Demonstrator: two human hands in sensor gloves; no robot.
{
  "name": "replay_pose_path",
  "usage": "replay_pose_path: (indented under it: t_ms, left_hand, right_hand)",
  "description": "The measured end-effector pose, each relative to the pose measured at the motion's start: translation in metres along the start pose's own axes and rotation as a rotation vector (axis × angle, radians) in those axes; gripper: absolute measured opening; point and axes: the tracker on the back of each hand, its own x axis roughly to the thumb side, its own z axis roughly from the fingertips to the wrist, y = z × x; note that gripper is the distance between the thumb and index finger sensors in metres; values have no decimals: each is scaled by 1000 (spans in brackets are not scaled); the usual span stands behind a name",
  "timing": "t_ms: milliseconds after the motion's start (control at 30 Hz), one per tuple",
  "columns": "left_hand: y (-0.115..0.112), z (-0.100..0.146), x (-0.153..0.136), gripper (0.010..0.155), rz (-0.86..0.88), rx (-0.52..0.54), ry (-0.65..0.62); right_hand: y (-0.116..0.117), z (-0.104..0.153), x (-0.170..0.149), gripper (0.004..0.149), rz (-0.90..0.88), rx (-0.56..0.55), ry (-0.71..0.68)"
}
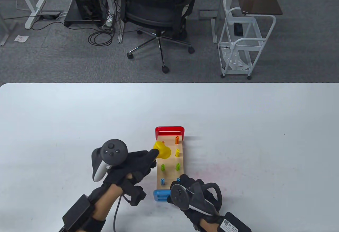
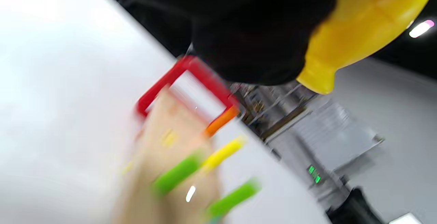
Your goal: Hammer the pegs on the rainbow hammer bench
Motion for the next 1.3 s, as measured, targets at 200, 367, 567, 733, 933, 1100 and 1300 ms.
replay_pose_path:
  t_ms: [200, 367, 567, 733, 933, 1100, 1300]
  left_hand:
    - [45, 26, 59, 75, -29, 149, -185]
    - [-34, 9, -18, 75, -204, -133, 103]
    - [-33, 3, -28, 75, -33, -101, 70]
    - [38, 21, 47, 75, 7, 134, -140]
    - [-8, 13, 6, 75, -151, -31, 40]
    - [-49, 9, -52, 76, 27, -80, 268]
    - [41, 18, 47, 76, 55, 93, -112]
  right_hand:
    - [0, 0, 0, 38, -1, 1, -2]
    - [0, 0, 0, 38, 2, 0, -1]
    - [0, 0, 0, 39, 4, -1, -1]
    - [0, 0, 0, 39, 2, -1, -1]
    - [0, 0, 0, 39, 3, -2, -1]
    - [0, 0, 0, 39, 6, -3, -1]
    - [0, 0, 0, 39, 3, -3, 0]
